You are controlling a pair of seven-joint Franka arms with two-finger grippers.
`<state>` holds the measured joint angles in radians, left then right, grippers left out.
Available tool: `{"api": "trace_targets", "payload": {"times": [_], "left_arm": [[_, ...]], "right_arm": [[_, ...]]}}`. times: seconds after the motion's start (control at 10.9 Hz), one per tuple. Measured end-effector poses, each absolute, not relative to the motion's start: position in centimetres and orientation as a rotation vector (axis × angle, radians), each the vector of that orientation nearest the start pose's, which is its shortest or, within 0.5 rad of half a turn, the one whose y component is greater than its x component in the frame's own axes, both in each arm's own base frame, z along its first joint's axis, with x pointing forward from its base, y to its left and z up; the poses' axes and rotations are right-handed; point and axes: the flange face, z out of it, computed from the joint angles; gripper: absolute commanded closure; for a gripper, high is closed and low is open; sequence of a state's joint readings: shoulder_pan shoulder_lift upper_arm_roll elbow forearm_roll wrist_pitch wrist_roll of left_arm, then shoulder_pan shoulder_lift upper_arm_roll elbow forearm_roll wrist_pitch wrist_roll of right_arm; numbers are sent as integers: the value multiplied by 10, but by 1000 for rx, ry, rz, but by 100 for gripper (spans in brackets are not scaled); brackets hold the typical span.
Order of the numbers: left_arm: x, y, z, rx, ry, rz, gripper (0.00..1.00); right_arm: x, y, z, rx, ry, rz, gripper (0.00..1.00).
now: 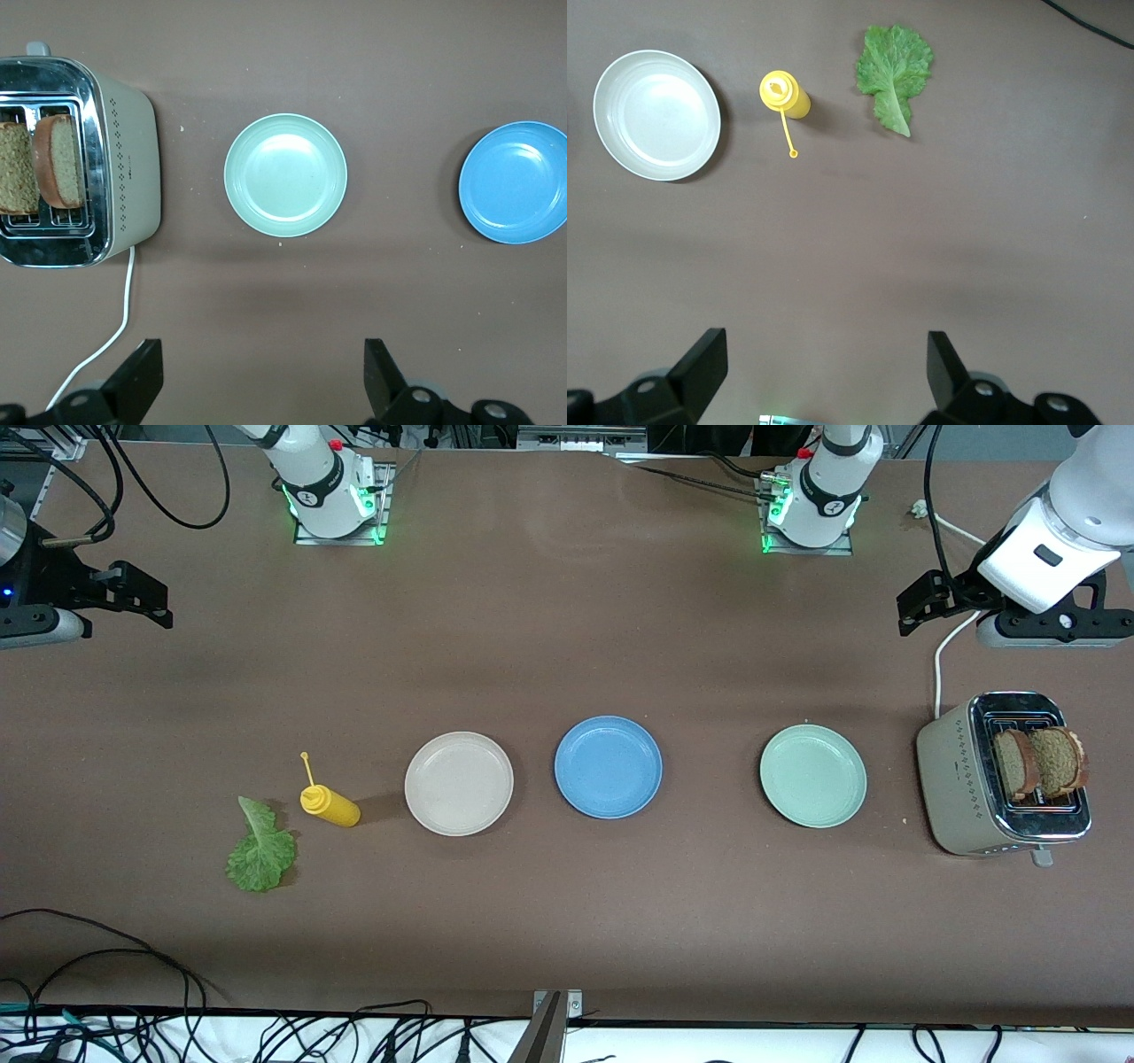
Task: Make sandwich in blue plate with both arms
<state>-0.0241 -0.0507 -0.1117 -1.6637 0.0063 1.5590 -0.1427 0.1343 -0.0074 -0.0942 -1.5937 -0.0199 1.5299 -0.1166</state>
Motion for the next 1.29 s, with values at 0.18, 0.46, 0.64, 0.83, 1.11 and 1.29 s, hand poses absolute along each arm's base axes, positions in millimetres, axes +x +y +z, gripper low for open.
{"api": "trace_targets", "payload": {"times": [0.18,0.46,0.64,0.83,1.11,1.29], "left_arm": [[531,-73,607,-3121,-10,82,0],[530,-73,607,-3121,-9,85,0],[530,-73,607,-3121,-9,87,0],[530,-73,607,-3121,-8,88,0],[530,-73,607,-3121,-8,88,0],[530,-73,607,-3121,-7,89,0]], "right_arm": [[548,20,615,-3148,-247,78,0],[549,20,618,-3150,-247,50,0],[550,20,619,-3150,-247,44,0],[550,20,619,-3150,-247,44,0],[550,20,620,-3150,-247,39,0],[550,20,619,-3150,-247,39,0]]}}
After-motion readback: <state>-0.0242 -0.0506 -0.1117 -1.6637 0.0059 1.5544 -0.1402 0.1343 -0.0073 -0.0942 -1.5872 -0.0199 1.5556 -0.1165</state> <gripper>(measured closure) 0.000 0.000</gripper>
